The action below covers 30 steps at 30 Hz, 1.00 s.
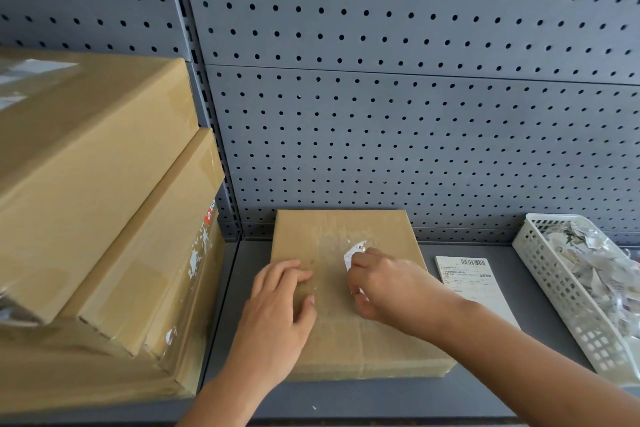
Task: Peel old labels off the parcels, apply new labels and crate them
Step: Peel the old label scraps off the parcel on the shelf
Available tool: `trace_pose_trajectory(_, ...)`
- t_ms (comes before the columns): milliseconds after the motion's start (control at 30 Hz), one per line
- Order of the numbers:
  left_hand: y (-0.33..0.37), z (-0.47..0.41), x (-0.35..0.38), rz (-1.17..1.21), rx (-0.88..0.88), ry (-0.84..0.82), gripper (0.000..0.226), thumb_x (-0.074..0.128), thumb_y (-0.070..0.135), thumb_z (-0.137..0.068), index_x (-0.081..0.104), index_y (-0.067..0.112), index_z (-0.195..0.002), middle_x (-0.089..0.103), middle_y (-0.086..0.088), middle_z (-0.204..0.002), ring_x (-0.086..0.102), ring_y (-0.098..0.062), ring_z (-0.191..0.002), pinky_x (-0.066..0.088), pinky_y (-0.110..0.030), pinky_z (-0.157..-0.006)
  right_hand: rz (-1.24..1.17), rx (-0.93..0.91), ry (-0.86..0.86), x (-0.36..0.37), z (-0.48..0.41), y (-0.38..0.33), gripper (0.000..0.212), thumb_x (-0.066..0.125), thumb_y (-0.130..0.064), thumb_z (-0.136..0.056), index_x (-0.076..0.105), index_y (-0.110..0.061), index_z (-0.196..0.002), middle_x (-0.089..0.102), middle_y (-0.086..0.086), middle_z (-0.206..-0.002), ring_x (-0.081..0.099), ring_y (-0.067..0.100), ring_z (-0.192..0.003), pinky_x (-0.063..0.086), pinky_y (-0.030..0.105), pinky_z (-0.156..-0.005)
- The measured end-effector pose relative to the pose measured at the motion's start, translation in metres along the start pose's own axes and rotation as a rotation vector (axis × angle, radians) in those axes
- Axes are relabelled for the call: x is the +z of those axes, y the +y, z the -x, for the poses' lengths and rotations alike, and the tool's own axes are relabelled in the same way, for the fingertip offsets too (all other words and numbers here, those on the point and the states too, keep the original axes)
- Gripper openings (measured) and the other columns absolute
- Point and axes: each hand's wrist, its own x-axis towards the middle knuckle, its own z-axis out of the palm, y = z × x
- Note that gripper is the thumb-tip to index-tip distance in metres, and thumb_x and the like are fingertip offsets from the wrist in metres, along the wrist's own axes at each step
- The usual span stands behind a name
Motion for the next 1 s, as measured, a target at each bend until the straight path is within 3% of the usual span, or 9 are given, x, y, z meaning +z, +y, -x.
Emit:
trace_pose_trajectory(133,0.0,0.0,0.0,0.001,0.001,0.004,0.03,0.053,0.034,-0.097,0.057,0.033,-0.127,0.037,0.028,-0.138,0.023,0.008,-0.134,0.022,-0.012,-0.106,0.015,-0.01,-0.014,0.001,-0.003,-0.002,0.012,0.071,-0.018,-0.057,0.06,-0.018,-0.064,0.055,-0.004,-0.069,0.056,0.014,-0.063,0.025,0.018,-0.046)
trace_pose_trajectory(200,0.001,0.0,-0.001,-0.001,0.0,0.0,0.031,0.051,0.036,-0.097,0.056,0.032,-0.128,0.037,0.028,-0.138,0.023,0.008,-0.135,0.02,-0.01,-0.105,-0.044,0.004,-0.026,0.005,-0.005,0.0,0.006,0.062,-0.014,-0.069,0.062,-0.013,-0.074,0.057,0.001,-0.079,0.057,0.02,-0.075,0.033,0.02,-0.053)
trace_pose_trajectory(333,0.001,0.0,-0.001,0.009,-0.003,-0.006,0.033,0.049,0.037,-0.097,0.056,0.032,-0.128,0.037,0.027,-0.139,0.023,0.007,-0.136,0.017,-0.008,-0.107,-0.149,0.024,0.001,0.008,-0.005,0.006,0.019,0.045,-0.016,-0.085,0.061,-0.009,-0.092,0.058,0.004,-0.097,0.053,0.02,-0.094,0.045,0.023,-0.074)
trace_pose_trajectory(400,0.001,0.0,-0.001,0.013,-0.005,-0.003,0.031,0.051,0.036,-0.097,0.056,0.032,-0.128,0.038,0.027,-0.139,0.023,0.007,-0.136,0.018,-0.009,-0.108,-0.199,0.005,0.023,0.007,-0.005,0.008,0.019,0.043,-0.017,-0.083,0.06,-0.01,-0.086,0.059,0.003,-0.092,0.053,0.02,-0.088,0.04,0.017,-0.073)
trace_pose_trajectory(467,0.001,0.0,-0.001,0.015,-0.009,-0.001,0.031,0.051,0.036,-0.097,0.056,0.032,-0.128,0.038,0.027,-0.139,0.023,0.006,-0.136,0.02,-0.011,-0.108,-0.269,0.029,-0.002,0.003,-0.004,0.009,0.006,0.051,-0.014,-0.083,0.057,-0.014,-0.083,0.055,-0.006,-0.089,0.049,0.008,-0.084,0.033,0.011,-0.071)
trace_pose_trajectory(600,0.002,0.0,-0.002,0.016,-0.015,-0.013,0.032,0.048,0.039,-0.097,0.055,0.033,-0.128,0.036,0.029,-0.139,0.022,0.007,-0.136,0.021,-0.013,-0.108,-0.455,0.098,0.006,-0.007,-0.001,0.012,0.017,0.061,-0.01,-0.084,0.051,-0.022,-0.077,0.044,-0.019,-0.079,0.046,-0.01,-0.08,0.034,0.004,-0.068)
trace_pose_trajectory(700,0.002,0.0,-0.003,0.018,-0.012,-0.014,0.032,0.048,0.039,-0.097,0.054,0.034,-0.128,0.036,0.029,-0.139,0.021,0.007,-0.136,0.021,-0.013,-0.108,-0.46,0.082,-0.004,-0.003,0.001,0.013,0.004,0.058,-0.018,-0.091,0.06,-0.017,-0.087,0.047,-0.018,-0.087,0.046,-0.009,-0.081,0.035,0.006,-0.071)
trace_pose_trajectory(800,0.002,0.0,-0.002,0.019,-0.009,-0.011,0.032,0.049,0.038,-0.098,0.055,0.033,-0.129,0.036,0.029,-0.139,0.021,0.008,-0.136,0.021,-0.013,-0.108,-0.444,0.057,-0.008,0.002,0.004,0.016,0.008,0.059,-0.025,-0.093,0.064,-0.02,-0.096,0.05,-0.014,-0.097,0.043,-0.011,-0.08,0.034,0.005,-0.074)
trace_pose_trajectory(1000,0.0,0.0,0.0,0.009,0.0,-0.002,0.031,0.05,0.037,-0.098,0.055,0.034,-0.128,0.036,0.03,-0.138,0.021,0.009,-0.135,0.017,-0.006,-0.105,-0.345,0.076,-0.006,0.005,0.004,0.013,0.017,0.057,-0.031,-0.095,0.065,-0.022,-0.108,0.053,-0.009,-0.11,0.047,0.004,-0.086,0.041,0.019,-0.075)
